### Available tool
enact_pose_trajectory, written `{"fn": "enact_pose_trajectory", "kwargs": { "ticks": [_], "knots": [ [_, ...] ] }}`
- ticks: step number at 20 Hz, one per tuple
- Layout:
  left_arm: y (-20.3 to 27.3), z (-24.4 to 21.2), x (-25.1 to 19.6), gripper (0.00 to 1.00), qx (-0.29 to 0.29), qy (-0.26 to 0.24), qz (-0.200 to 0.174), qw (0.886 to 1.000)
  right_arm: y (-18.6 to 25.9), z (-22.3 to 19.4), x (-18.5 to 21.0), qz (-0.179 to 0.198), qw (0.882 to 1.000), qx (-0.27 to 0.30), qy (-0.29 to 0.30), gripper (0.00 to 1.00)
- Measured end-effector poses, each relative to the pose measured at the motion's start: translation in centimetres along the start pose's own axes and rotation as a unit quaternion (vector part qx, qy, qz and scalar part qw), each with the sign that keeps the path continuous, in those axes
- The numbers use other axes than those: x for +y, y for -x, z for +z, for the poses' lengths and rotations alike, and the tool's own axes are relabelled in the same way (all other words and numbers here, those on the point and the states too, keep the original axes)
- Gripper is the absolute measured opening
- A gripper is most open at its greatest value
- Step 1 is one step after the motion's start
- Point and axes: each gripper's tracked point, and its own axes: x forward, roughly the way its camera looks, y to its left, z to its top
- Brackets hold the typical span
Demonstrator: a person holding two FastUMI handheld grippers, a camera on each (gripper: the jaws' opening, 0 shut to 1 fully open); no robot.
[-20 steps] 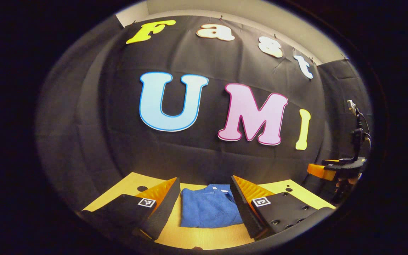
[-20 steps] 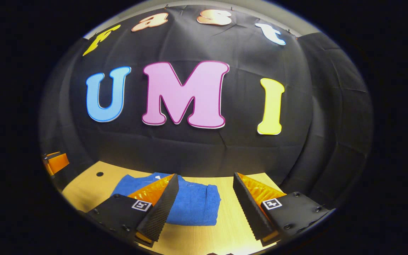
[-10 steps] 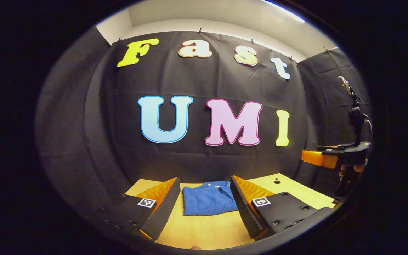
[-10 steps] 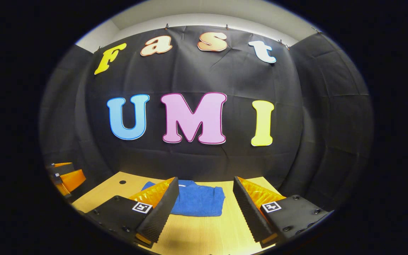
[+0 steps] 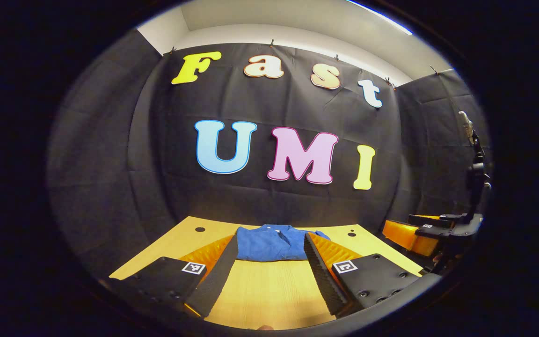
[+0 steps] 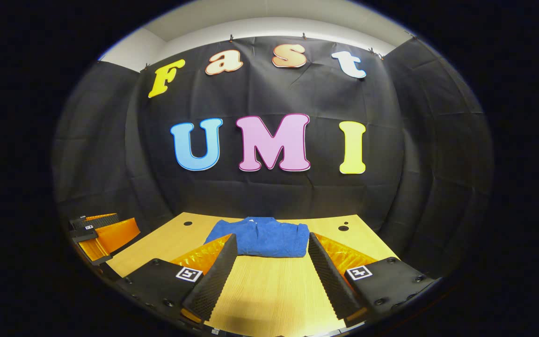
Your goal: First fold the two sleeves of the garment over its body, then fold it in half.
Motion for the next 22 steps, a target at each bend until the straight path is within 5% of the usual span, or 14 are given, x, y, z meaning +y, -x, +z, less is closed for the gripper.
{"fn": "enact_pose_trajectory", "kwargs": {
  "ticks": [5,12,22],
  "knots": [
    [0.5,0.4,0.8,0.81,-0.008,0.014,0.021,1.000,-0.3,-1.2,2.3,0.042,0.999,0.006,0.008,0.96],
    [1.7,1.9,3.0,0.82,-0.053,-0.029,0.087,0.994,-2.8,0.6,4.2,0.078,0.996,-0.016,0.046,0.96],
    [2.4,1.9,4.9,0.81,-0.051,-0.025,0.108,0.993,-3.5,0.3,7.3,0.112,0.992,-0.012,0.059,0.96]
  ]
}}
